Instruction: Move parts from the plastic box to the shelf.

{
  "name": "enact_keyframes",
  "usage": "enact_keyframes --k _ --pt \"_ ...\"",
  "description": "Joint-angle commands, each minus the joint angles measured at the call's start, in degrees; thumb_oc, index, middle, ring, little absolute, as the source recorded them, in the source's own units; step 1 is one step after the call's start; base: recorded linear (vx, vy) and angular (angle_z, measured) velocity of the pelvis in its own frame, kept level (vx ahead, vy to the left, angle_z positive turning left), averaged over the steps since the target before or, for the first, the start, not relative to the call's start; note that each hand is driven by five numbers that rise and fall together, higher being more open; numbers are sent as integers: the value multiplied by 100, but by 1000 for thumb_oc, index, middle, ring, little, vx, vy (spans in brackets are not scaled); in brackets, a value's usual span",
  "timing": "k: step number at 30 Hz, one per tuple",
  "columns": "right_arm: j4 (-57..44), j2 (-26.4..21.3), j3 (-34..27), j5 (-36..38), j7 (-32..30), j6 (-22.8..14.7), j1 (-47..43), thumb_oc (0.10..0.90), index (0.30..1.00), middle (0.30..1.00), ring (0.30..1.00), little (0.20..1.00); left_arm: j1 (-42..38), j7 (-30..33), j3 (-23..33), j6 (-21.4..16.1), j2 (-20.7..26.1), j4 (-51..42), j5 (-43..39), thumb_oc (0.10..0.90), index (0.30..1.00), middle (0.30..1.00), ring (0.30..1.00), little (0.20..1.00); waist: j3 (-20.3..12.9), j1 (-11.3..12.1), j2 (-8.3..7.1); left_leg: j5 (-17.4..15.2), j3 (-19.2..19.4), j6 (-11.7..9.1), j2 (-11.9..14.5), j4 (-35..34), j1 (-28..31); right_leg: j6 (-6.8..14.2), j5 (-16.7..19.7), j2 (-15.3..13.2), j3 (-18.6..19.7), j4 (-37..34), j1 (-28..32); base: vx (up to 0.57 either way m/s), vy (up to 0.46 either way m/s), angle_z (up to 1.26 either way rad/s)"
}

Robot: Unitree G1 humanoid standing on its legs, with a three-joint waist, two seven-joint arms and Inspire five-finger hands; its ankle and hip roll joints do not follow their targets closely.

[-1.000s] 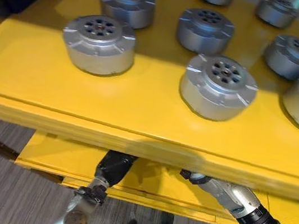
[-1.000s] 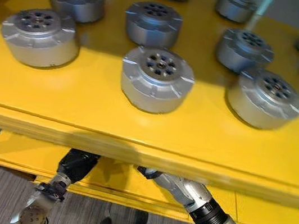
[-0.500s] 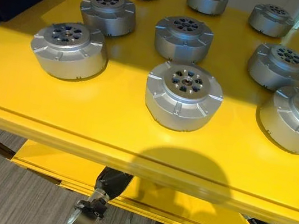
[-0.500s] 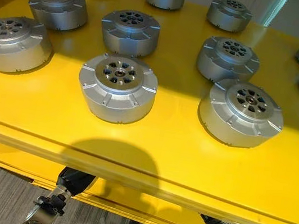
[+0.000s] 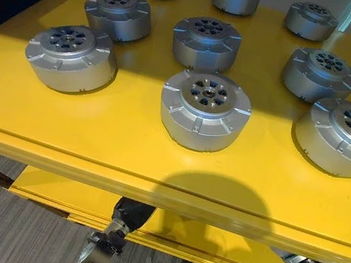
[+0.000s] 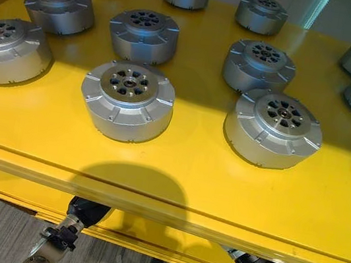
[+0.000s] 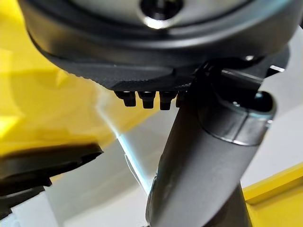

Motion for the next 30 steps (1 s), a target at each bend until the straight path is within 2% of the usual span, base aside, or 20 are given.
enact_keyframes --k 1,4,5,6,7,9,11,13,15,17,18,19,21,22,23,24,25,26,28,30 --pt "-906 -15 -644 90 -425 61 -513 400 300 300 300 300 -737 -382 -113 96 57 -423 -31 900 1000 1000 1000 1000 28 -323 106 -211 1650 -95 518 1049 -533 305 -960 -583 -916 1030 451 -242 74 99" --pt "-689 -67 -699 164 -387 -31 -567 400 300 300 300 300 -710 -412 -179 24 20 -448 9 900 1000 1000 1000 1000 85 -436 143 -184 1600 -184 788 1268 -452 281 -998 -669 -862 1238 381 -94 172 88" --pt "-604 -93 -696 192 -404 -104 -602 400 300 300 300 300 -683 -415 -196 -132 24 -474 88 900 1000 1000 1000 1000 56 -464 157 -77 1556 -224 924 1192 -368 275 -1001 -694 -830 1270 333 -101 438 78" --pt "-592 -151 -745 213 -353 -212 -594 400 300 300 300 300 -604 -351 -185 -323 13 -599 -90 900 1000 1000 1000 1000 -11 -526 218 352 1495 -414 1352 1064 -182 254 -1063 -727 -768 1325 285 -156 646 45" --pt "-629 -261 -823 276 -320 -264 -521 400 300 300 300 300 -540 -335 -85 -408 -20 -626 -154 900 1000 1000 1000 1000 -49 -557 279 740 1294 -577 1652 1081 -96 261 -1074 -773 -651 1321 284 -139 574 -23" --pt "-598 -316 -839 399 -305 -284 -530 400 300 300 300 300 -501 -316 -35 -487 -6 -637 -190 900 1000 1000 1000 1000 -80 -529 291 702 1021 -589 1613 1007 -74 333 -989 -828 -497 1277 219 -104 390 -26" --pt "-455 -329 -789 475 -392 -268 -618 400 300 300 300 300 -487 -217 49 -508 68 -682 -272 900 1000 1000 1000 1000 -57 -465 294 463 881 -556 1491 849 -25 496 -858 -953 -351 1216 168 -150 417 -48" --pt "-462 -265 -816 489 -421 -198 -597 400 300 300 300 300 -560 -229 120 -403 91 -627 -369 900 1000 1000 1000 1000 -43 -484 281 256 1078 -562 1476 682 82 654 -697 -1104 -410 1105 173 -135 351 -51" --pt "-545 -192 -877 501 -398 -58 -456 400 300 300 300 300 -589 -353 158 -283 111 -504 -227 900 1000 1000 1000 1000 -54 -500 220 -37 1244 -514 1335 544 196 879 -411 -1300 -425 852 217 -65 323 -30" --pt "-599 -112 -998 478 -488 -16 -182 400 300 300 300 300 -572 -418 65 -136 133 -512 -188 900 1000 1000 1000 1000 -54 -501 134 -195 1307 -460 1168 530 214 1095 72 -1514 -378 319 270 -83 338 -16" --pt "-689 4 -1058 343 -545 14 28 400 300 300 300 300 -539 -530 45 -32 93 -462 -86 900 1000 1000 1000 1000 -60 -476 64 -307 1485 -420 994 441 289 1308 588 -1846 -529 0 127 -85 288 15" --pt "-695 5 -1062 342 -542 16 36 400 300 300 300 300 -537 -532 43 -32 95 -461 -84 900 1000 1000 1000 1000 -67 -465 55 -306 1496 -414 981 436 289 1314 592 -1856 -515 0 116 -107 307 12" --pt "-793 101 -1134 271 -489 -55 201 400 300 300 300 300 -465 -449 61 -54 62 -476 -18 900 1000 1000 1000 1000 -75 -400 12 -369 1836 -368 874 340 367 1419 746 -2011 -906 0 -5 -117 224 -3" --pt "-813 153 -1143 241 -459 -133 268 400 300 300 300 300 -420 -298 67 -124 24 -501 -93 900 1000 1000 1000 1000 -63 -368 7 -418 2005 -346 846 316 438 1416 843 -2027 -1108 0 -20 -181 218 -18" --pt "-819 228 -1103 215 -481 -213 290 400 300 300 300 300 -402 -151 60 -190 -2 -527 -205 900 1000 1000 1000 1000 -42 -380 -2 -457 2110 -281 812 305 470 1369 875 -2081 -1142 263 -138 -169 166 -64" --pt "-817 245 -1088 208 -492 -233 290 400 300 300 300 300 -401 -115 53 -212 -6 -532 -230 900 1000 1000 1000 1000 -40 -383 -4 -462 2139 -263 804 302 469 1355 841 -2098 -1122 382 -190 -231 111 -100" --pt "-809 277 -1072 172 -587 -185 324 400 300 300 300 300 -513 -102 -23 -287 22 -453 -127 900 1000 1000 1000 1000 -82 -441 25 -364 2026 -141 792 317 265 1187 295 -1897 -834 1206 -149 -162 31 -80" --pt "-800 273 -1095 167 -599 -202 347 400 300 300 300 300 -536 -104 -37 -286 38 -442 -130 900 1000 1000 1000 1000 -95 -453 29 -349 1994 -113 793 331 214 1156 170 -1840 -776 1357 -136 -177 -13 -19" --pt "-723 102 -1420 224 -716 -572 665 400 300 300 300 300 -576 -45 -12 -320 70 -463 -203 900 1000 1000 1000 1000 -182 -443 47 -193 1837 7 846 435 -120 906 -656 -1441 -620 1810 151 -172 -144 40" --pt "-714 118 -1403 168 -786 -613 666 400 300 300 300 300 -643 32 143 -341 47 -449 -224 900 1000 1000 1000 1000 -120 -355 -65 -276 1806 -78 874 777 -334 832 -717 -1390 -801 1487 358 -132 -238 48"
